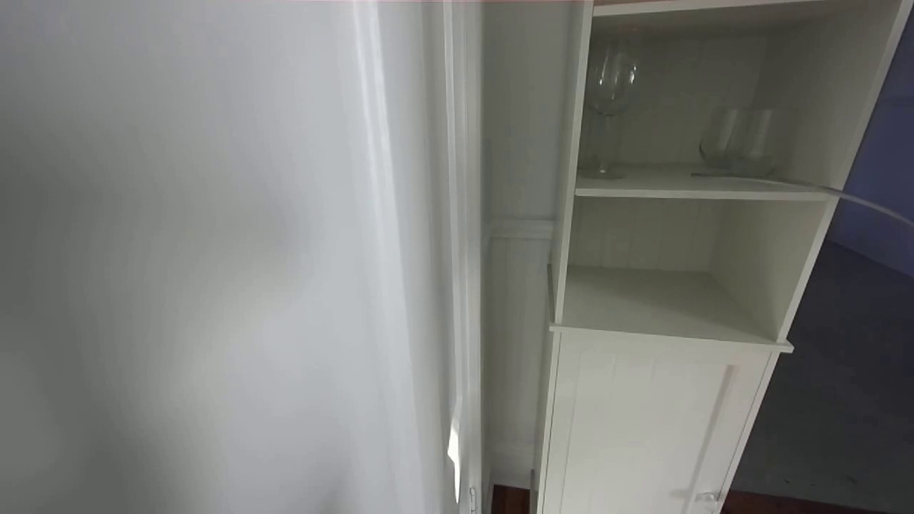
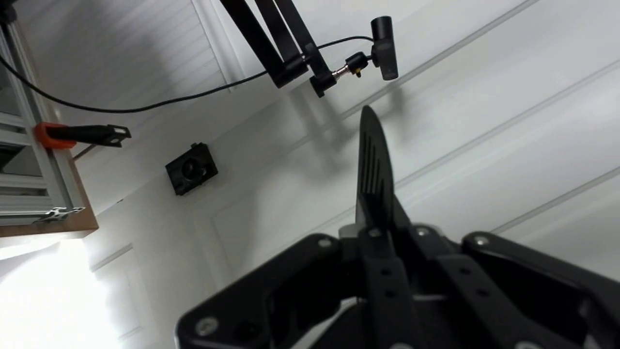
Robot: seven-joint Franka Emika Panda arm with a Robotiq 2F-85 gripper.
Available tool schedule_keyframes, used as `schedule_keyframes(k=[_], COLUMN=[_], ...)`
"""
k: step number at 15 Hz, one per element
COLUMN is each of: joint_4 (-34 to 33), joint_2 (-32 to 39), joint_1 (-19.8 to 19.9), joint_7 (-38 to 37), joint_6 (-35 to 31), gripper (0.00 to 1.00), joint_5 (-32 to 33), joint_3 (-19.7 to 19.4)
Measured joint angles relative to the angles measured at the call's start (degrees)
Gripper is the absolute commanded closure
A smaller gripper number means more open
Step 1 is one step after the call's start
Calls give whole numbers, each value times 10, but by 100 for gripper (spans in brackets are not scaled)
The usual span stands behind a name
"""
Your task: Move the spatula to the top shelf
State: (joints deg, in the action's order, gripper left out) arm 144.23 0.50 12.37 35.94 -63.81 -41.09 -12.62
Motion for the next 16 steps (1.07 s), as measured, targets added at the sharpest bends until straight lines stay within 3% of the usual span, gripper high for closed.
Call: schedule_keyframes(k=[7,16], joint_4=[-6,-7], joint_2=[-8,-17], joint_1=[-9,-38], joint_7=[-9,-101], joint_6=[-9,-181], gripper=[99,99], joint_5=[-151,-336], joint_3=[10,43])
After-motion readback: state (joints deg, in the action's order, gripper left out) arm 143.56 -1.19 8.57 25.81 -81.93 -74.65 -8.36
